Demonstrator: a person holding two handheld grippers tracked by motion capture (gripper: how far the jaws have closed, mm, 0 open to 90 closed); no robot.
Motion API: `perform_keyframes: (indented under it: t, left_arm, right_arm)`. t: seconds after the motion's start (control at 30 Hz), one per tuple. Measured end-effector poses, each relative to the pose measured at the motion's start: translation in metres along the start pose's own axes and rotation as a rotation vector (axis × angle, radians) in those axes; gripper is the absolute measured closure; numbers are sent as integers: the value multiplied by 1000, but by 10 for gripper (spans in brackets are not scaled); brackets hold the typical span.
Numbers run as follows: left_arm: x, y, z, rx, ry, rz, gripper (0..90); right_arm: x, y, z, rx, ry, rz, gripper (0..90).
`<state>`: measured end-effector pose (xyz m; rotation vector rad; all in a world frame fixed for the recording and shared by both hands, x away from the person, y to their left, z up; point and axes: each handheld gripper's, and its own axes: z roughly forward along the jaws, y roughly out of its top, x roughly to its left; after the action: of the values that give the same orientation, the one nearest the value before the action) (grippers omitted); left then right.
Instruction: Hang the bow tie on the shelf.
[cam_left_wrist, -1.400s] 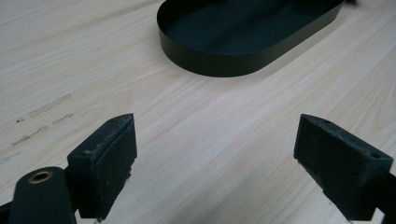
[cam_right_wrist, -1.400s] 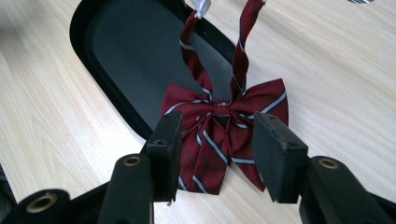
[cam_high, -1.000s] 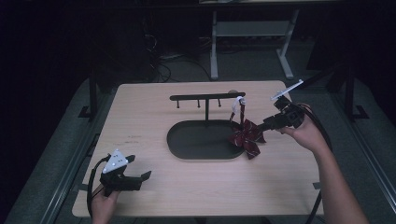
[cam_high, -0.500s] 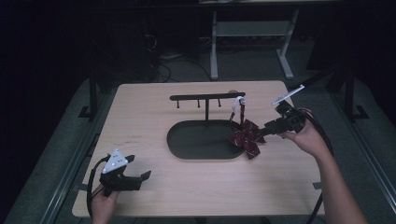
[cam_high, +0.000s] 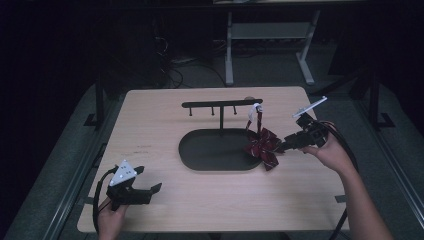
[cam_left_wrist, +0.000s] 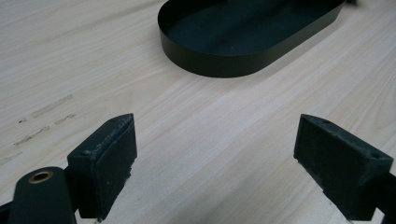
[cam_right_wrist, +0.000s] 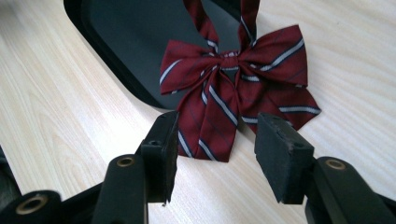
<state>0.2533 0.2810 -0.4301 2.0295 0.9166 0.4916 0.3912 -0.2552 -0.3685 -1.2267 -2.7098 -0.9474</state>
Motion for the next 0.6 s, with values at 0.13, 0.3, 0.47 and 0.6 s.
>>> perform_keyframes:
  t: [0.13,0.3,0.47,0.6]
  left_arm:
    - [0,0,0,1,0,-3,131]
    - [0,0,0,4,-2,0,131]
    - [0,0,0,3,0,3,131]
    - [0,0,0,4,0,3,131]
  right_arm:
    - [-1,-4,2,0,8,7,487]
    - [-2,-10,5,5,7,16,486]
    - [-1,-15,6,15,6,21,482]
    - [0,-20,7,9,11,18,482]
